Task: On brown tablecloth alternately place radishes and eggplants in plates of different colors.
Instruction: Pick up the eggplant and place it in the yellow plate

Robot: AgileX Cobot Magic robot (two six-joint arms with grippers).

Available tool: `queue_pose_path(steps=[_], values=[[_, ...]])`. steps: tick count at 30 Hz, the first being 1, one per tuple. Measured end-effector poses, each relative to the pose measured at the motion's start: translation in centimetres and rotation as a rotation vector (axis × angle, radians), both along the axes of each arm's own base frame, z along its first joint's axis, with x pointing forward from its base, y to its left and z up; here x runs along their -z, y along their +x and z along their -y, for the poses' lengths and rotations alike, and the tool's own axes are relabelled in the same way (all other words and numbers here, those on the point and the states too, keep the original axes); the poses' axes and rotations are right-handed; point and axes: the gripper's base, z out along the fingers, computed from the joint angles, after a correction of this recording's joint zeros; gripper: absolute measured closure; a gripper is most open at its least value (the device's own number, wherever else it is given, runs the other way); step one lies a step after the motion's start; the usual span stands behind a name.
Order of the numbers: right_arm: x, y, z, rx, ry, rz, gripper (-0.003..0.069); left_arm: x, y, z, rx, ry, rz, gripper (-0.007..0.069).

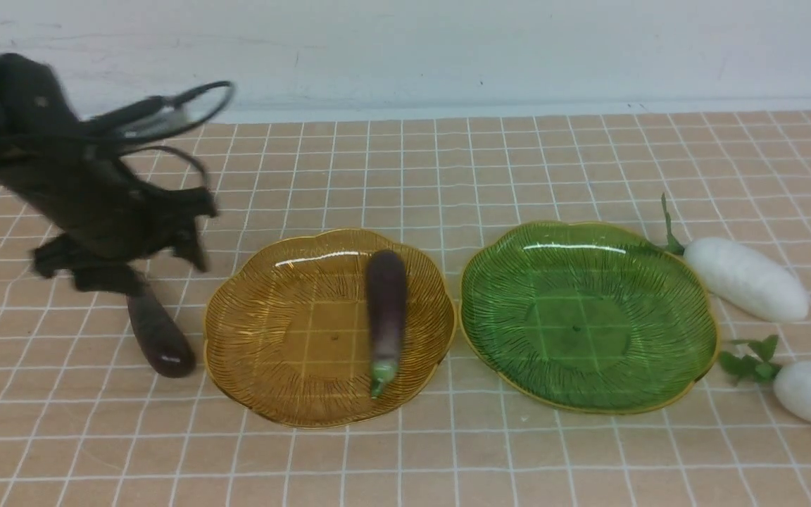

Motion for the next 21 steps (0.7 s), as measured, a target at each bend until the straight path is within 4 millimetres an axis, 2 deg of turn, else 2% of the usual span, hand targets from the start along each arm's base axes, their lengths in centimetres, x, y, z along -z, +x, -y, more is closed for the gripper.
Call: queue_pose_path(steps=[1, 3, 5, 8, 10, 12, 14, 16, 21], values=[[0.0, 0.0, 0.0, 0.0, 0.0, 0.0, 0.067, 0.2, 0.0, 0.0, 0.011, 0.003, -0.005, 0.0172], [0.0, 0.0, 0.0, 0.0, 0.0, 0.0, 0.067, 0.0, -0.1, 0.0, 0.05, 0.004, -0.016, 0.0291], [0.0, 0.0, 0.0, 0.0, 0.0, 0.0, 0.067, -1.1, 0.0, 0.1, 0.083, 0.004, -0.015, 0.0348], [0.0, 0.0, 0.0, 0.0, 0.0, 0.0, 0.067, -5.9, 0.4, 0.7, 0.131, -0.008, 0.085, 0.0369], [0.0, 0.0, 0.0, 0.0, 0.0, -0.002, 0.067, -8.0, 0.3, 2.0, 0.194, -0.013, 0.137, 0.0369], [0.1, 0.1, 0.0, 0.0, 0.0, -0.007, 0.067, -9.1, 0.1, 3.7, 0.264, -0.017, 0.162, 0.0369], [0.2, 0.4, 0.0, 0.0, -0.002, -0.019, 0.067, -9.0, -0.1, 6.6, 0.356, -0.022, 0.161, 0.0368], [0.3, 0.7, 0.0, 0.0, -0.004, -0.036, 0.067, -8.2, -0.3, 9.1, 0.427, -0.024, 0.142, 0.0365], [0.9, 1.7, -0.1, 0.0, -0.01, -0.09, 0.067, -6.1, -0.1, 12.4, 0.516, -0.012, 0.127, 0.034]])
